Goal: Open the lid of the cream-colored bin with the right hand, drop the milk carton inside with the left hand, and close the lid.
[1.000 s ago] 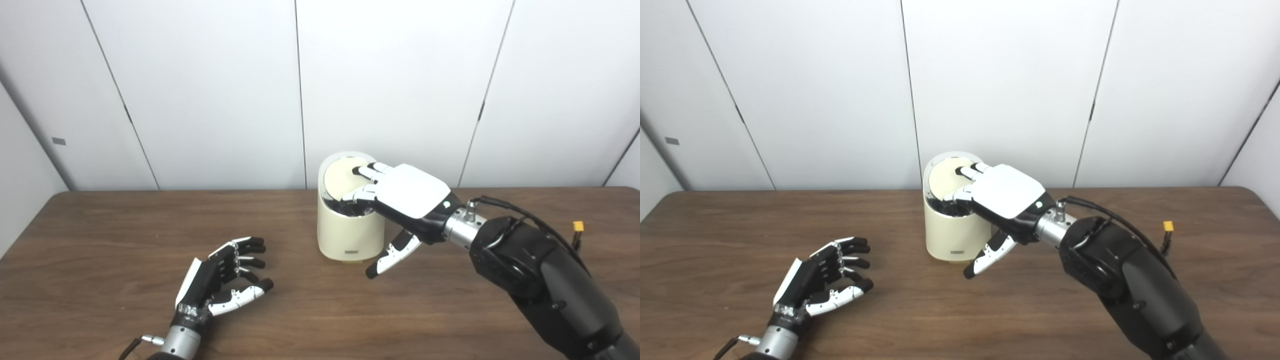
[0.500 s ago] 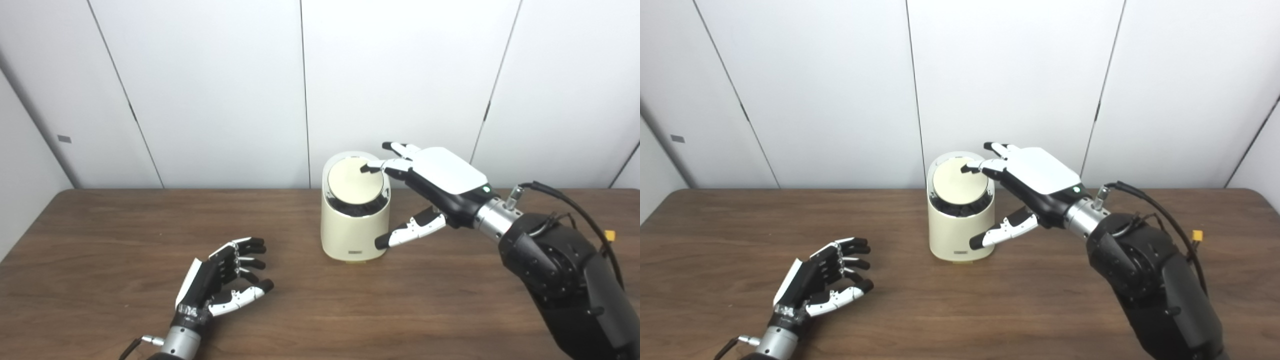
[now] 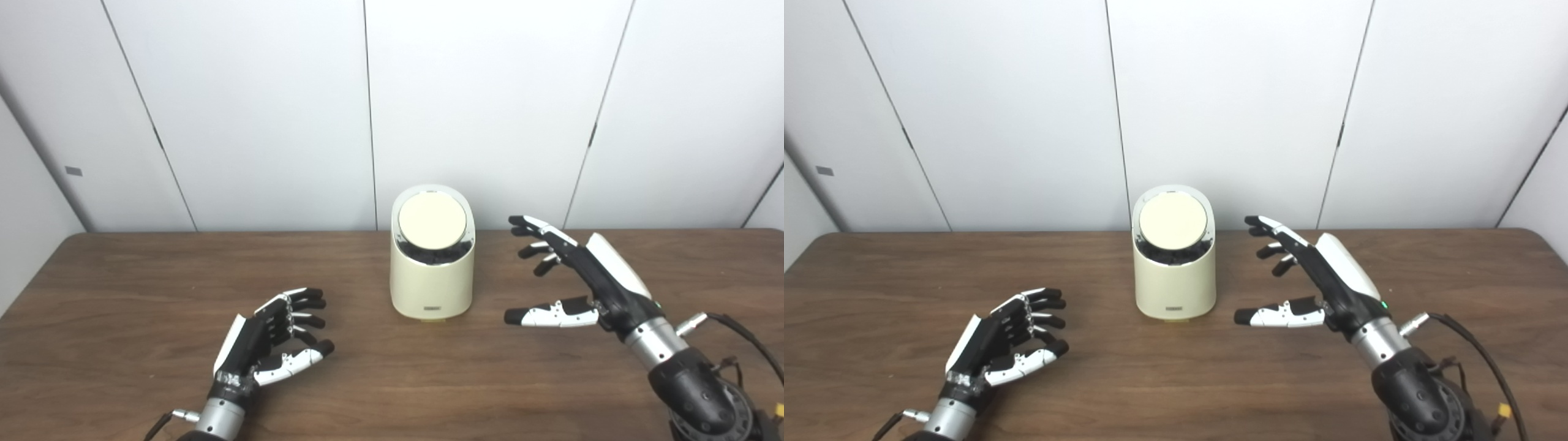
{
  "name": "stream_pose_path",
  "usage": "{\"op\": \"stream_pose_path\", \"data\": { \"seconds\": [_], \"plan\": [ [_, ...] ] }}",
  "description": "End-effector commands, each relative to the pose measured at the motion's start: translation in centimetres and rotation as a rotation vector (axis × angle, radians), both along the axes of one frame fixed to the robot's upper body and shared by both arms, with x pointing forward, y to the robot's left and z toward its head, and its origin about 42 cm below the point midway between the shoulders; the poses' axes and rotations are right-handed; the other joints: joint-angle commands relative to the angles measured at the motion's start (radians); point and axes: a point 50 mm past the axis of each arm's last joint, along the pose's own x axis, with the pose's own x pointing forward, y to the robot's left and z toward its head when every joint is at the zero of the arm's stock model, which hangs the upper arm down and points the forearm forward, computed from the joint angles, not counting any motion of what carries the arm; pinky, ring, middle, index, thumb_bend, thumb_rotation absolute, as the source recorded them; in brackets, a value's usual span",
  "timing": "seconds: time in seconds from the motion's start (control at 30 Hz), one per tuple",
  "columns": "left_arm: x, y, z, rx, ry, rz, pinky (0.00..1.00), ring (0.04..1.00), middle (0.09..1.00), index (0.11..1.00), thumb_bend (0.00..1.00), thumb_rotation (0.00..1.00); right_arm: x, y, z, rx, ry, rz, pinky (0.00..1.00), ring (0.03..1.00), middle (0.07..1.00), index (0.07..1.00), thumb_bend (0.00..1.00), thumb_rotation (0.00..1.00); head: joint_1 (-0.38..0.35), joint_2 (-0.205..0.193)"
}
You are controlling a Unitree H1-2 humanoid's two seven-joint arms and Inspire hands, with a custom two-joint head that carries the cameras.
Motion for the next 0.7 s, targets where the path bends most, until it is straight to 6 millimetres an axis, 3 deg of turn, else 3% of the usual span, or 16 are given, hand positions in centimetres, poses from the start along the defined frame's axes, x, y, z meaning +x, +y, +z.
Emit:
{"op": "stream_pose_path", "data": {
  "seconds": [0.0,0.13,0.3,0.57,0.67],
  "plan": [
    [0.8,0.2,2.4,0.005,-0.102,-0.025,0.51,0.640,0.739,0.777,0.67,0.10,0.4,-0.2,0.7,0.091,-0.054,0.006,0.64,0.775,0.842,0.877,0.76,0.38,-0.001,0.001],
    [0.9,0.1,2.8,0.006,-0.117,-0.028,0.51,0.640,0.735,0.772,0.67,0.08,0.1,-0.6,-0.9,0.134,-0.038,0.022,0.68,0.798,0.846,0.892,0.78,0.43,-0.003,0.000],
    [0.9,0.1,3.1,0.006,-0.122,-0.038,0.52,0.647,0.742,0.779,0.67,0.10,-0.6,-0.5,-2.6,0.155,-0.020,0.010,0.71,0.813,0.870,0.906,0.75,0.39,-0.006,-0.001],
    [1.0,0.2,3.6,0.001,-0.130,-0.050,0.55,0.668,0.756,0.787,0.67,0.10,-1.2,0.0,-3.7,0.157,-0.001,0.011,0.67,0.824,0.892,0.912,0.75,0.34,-0.014,-0.002],
    [1.1,0.2,3.7,0.017,-0.139,-0.045,0.57,0.685,0.766,0.797,0.68,0.10,-1.3,0.1,-4.0,0.160,0.009,0.006,0.70,0.837,0.896,0.914,0.76,0.35,-0.014,-0.001]
  ]
}}
